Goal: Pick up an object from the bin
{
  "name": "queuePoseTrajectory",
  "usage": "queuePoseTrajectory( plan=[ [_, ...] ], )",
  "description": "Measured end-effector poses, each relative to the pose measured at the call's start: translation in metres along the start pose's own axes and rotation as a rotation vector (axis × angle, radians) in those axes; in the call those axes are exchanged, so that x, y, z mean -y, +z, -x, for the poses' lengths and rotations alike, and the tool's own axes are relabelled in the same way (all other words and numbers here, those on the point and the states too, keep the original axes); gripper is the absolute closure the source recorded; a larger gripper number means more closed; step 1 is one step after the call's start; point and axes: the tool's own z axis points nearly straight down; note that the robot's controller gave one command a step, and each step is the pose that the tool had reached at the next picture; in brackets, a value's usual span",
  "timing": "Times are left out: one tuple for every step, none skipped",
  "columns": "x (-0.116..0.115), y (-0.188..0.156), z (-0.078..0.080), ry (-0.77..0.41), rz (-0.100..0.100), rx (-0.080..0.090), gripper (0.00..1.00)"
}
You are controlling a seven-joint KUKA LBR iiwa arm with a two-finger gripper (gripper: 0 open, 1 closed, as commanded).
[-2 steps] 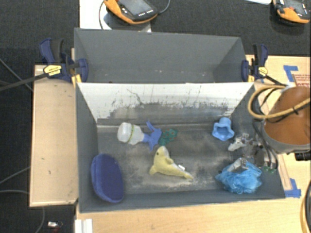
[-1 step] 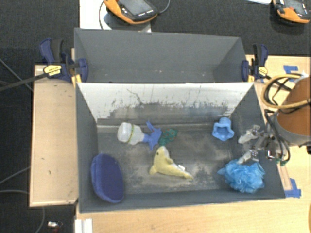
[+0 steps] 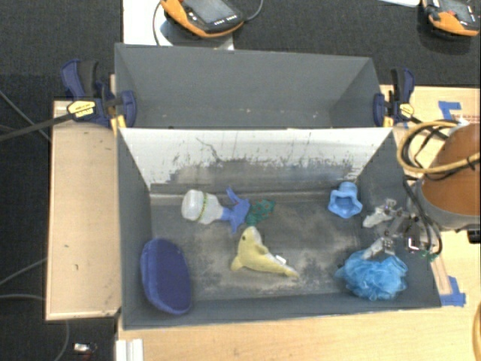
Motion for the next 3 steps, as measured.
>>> queuePoseTrajectory(
  plan=[
    [-0.015,-0.019,0.005,0.043,-0.001,0.01,0.0],
    [-0.01,-0.035,-0.014,0.026,-0.001,0.003,0.0],
    [-0.015,-0.065,0.003,0.066,0.001,0.012,0.0]
  ],
)
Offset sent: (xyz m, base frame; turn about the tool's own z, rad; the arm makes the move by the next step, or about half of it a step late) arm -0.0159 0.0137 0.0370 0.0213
